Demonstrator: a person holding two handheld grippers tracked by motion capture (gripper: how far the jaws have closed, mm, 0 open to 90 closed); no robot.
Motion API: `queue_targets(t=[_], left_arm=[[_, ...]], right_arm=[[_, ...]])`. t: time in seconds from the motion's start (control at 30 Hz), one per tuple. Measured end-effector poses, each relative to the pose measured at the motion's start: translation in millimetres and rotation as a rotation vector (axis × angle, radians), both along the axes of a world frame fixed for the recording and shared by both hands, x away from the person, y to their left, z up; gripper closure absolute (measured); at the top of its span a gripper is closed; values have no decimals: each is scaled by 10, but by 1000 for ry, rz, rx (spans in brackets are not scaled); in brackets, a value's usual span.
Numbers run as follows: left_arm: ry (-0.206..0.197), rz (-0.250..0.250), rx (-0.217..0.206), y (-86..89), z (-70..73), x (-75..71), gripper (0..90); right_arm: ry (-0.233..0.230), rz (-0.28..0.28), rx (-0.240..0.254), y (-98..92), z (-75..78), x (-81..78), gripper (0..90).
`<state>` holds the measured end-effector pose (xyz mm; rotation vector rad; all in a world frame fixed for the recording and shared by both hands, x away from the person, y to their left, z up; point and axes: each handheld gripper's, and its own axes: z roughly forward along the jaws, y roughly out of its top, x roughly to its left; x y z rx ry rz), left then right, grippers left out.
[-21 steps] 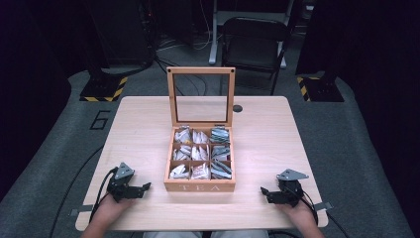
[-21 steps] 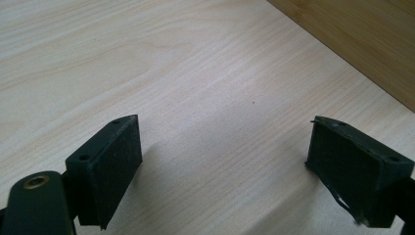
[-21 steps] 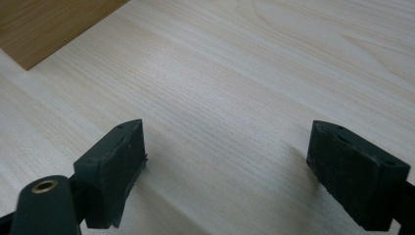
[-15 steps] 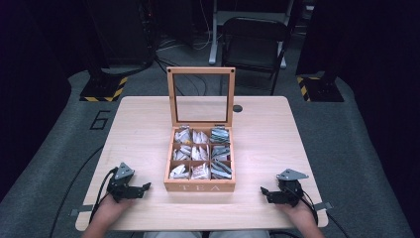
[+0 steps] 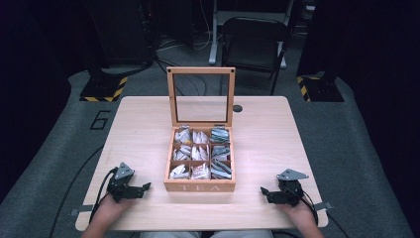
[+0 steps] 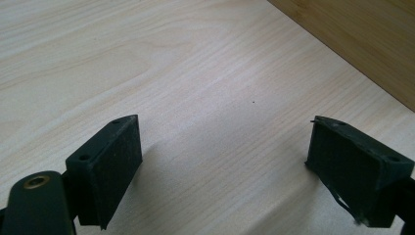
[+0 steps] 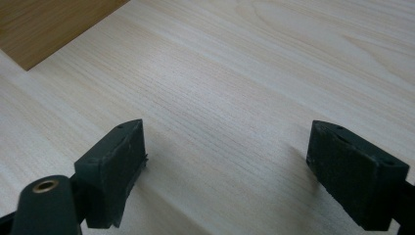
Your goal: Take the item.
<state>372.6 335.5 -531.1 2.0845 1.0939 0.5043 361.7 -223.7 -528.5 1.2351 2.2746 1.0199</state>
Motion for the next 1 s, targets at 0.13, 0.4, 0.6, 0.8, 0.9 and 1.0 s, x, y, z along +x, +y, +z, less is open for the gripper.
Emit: queue_targets(t=[0.13, 0.4, 0.6, 0.8, 0.9, 1.0], left_arm=[[11, -4, 3, 4, 8, -6, 127], [12, -3, 0, 3, 7, -8, 128], [16, -3, 1, 4, 9, -14, 127], [12, -4, 4, 5, 10, -16, 128], [12, -4, 6, 6, 10, -16, 128], [12, -4, 6, 6, 10, -18, 127]], right_arm=[[-1, 0, 1, 1, 1, 2, 146], [1, 11, -12, 16, 26, -8, 240], [6, 48, -39, 64, 93, -24, 298], [-12, 60, -32, 138, 230, -54, 319], [-12, 52, -16, 157, 268, -55, 319], [11, 56, 2, 185, 299, -57, 324]])
